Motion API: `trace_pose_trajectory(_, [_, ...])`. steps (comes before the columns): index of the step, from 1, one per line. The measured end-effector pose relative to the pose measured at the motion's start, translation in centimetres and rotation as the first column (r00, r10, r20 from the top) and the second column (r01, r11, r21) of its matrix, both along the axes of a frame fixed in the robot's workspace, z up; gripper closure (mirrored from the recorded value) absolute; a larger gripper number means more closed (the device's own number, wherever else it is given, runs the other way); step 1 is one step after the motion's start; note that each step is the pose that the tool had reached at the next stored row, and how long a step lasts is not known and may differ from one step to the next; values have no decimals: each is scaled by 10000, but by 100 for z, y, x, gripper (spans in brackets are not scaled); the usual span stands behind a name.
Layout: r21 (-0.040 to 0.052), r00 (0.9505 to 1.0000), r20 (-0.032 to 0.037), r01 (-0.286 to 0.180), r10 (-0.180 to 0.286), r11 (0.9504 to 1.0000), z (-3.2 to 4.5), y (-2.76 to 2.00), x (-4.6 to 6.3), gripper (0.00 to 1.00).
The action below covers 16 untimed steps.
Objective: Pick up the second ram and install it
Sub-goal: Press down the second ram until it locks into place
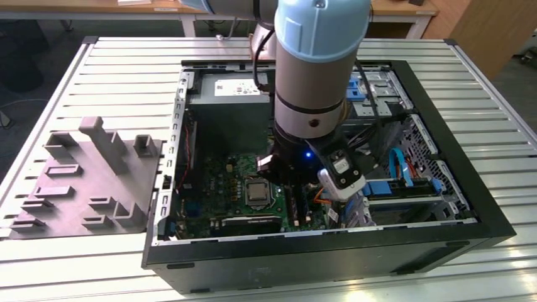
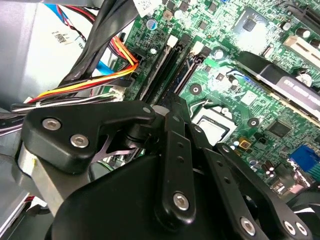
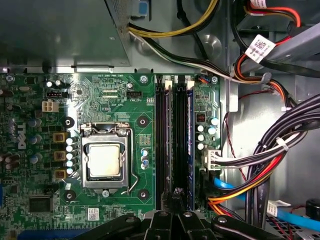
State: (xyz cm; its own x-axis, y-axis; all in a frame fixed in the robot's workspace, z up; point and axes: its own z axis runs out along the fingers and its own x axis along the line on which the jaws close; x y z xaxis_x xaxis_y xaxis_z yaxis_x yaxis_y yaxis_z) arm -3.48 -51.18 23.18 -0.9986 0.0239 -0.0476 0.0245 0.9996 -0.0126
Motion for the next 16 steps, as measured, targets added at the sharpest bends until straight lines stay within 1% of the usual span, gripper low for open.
trace_pose_trajectory(2, [1,10000,0,0,0,10000,-26,0,0,89])
trace_pose_trajectory(5, [-3,10000,-1,0,0,10000,-31,-1,0,89])
trace_pose_trajectory(8, [1,10000,1,0,0,10000,-57,0,0,89])
trace_pose_trajectory(16, [-1,10000,-1,0,0,10000,-98,-1,0,89])
